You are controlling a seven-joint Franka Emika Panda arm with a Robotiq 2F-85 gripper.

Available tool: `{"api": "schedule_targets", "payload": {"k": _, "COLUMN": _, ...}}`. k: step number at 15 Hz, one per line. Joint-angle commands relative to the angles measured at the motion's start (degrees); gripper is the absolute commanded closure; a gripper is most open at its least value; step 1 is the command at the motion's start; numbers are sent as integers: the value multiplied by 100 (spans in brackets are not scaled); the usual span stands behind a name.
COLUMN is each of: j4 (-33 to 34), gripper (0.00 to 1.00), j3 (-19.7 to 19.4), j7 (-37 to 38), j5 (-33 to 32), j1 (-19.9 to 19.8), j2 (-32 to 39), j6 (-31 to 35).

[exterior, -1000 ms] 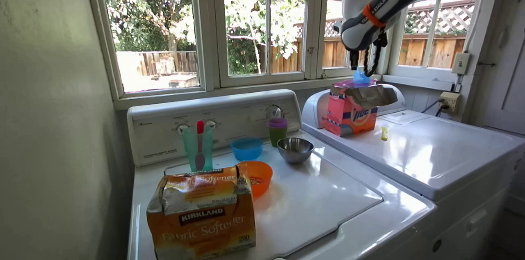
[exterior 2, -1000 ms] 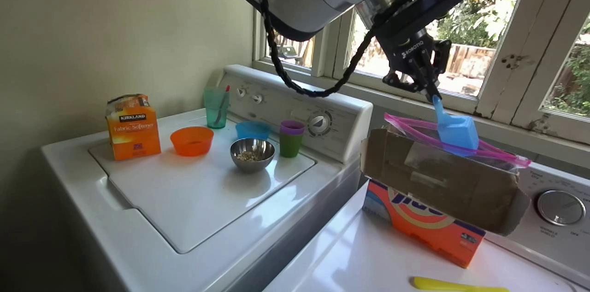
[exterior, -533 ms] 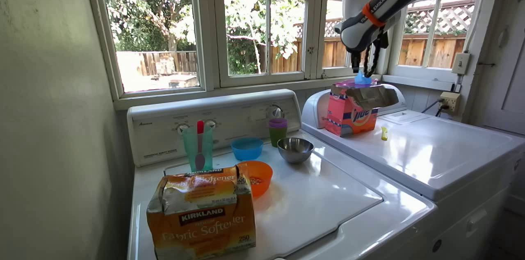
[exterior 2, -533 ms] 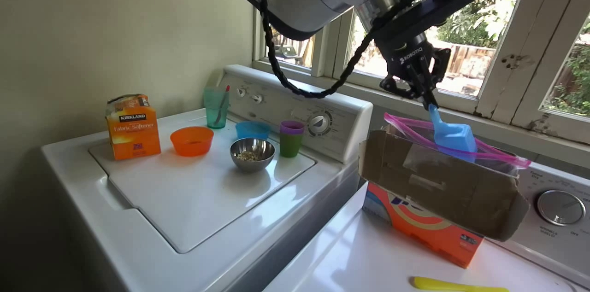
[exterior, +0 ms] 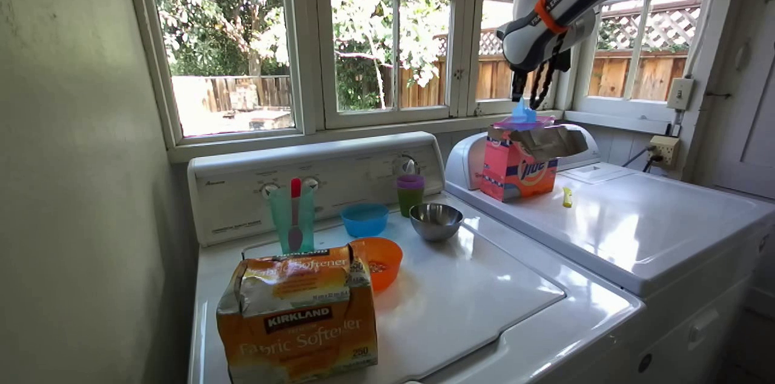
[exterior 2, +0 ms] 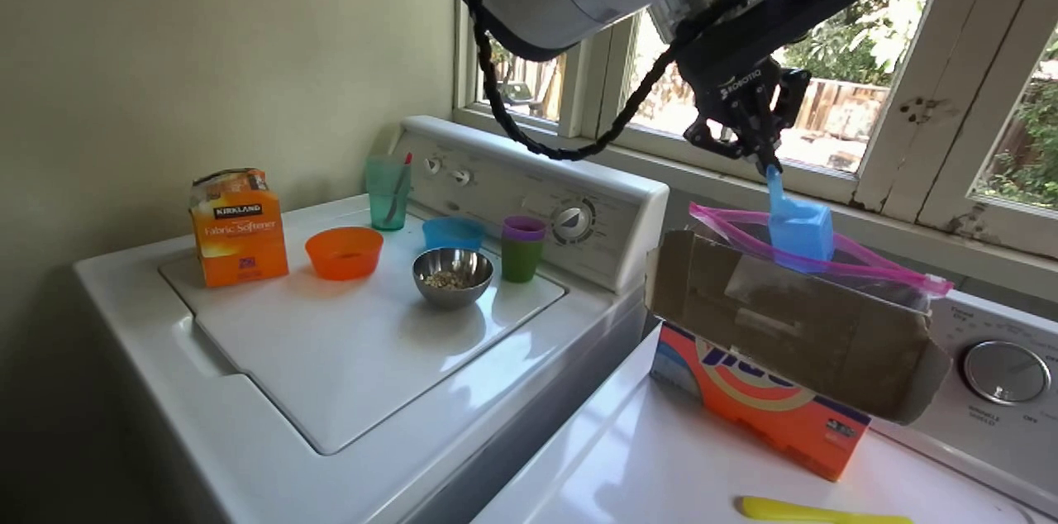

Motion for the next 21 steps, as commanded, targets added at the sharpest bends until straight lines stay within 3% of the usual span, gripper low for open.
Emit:
{"api": "schedule_targets", "payload": {"k": 1, "j4": -445, "gripper": 99, "j3": 197, "j7": -587, "j5": 249, "j1": -165, "j2": -291, "j6": 94}}
{"api": "schedule_targets", "payload": {"k": 6, "j4": -659, "gripper": 99, "j3": 277, "j7": -582, "j5": 893, "j1": -324, "j2": -475, "j6": 555}}
{"api": "schedule_targets", "payload": {"k": 10, "j4": -793, "gripper": 99, "j3": 441, "j7": -803, "j5": 1969, "j1": -650, "j2": -700, "j6": 1045}}
{"api": "schedule_targets", "payload": {"k": 12, "j4": -858, "gripper": 99, "j3": 616, "j7": -1131, "j5": 2877, "j1": -937, "j2": -836, "j6": 1126}}
{"api": "schedule_targets", "payload": {"k": 14, "j4": -873, "gripper": 99, "j3": 1278, "j7": -1542, "j5": 3790, "j1": -1607, "j2": -941, "j6": 1094}}
{"api": "schedule_targets", "payload": {"k": 15, "j4": -832, "gripper": 99, "j3": 1817, "j7": -1850, "j5": 4243, "j1": -2115, "j2": -947, "j6": 1082}}
{"api": "schedule_targets", "payload": {"k": 20, "j4": 20, "gripper": 99, "j3": 3839, "j7": -3720, "j5": 6474, "j1": -4057, "j2": -352, "j6": 609}}
{"api": "schedule_targets", "payload": {"k": 21, "j4": 145, "gripper": 99, "j3": 4061, "j7": -4109, "j5": 6842, "j1": -4295, "j2": -211, "j6": 433}}
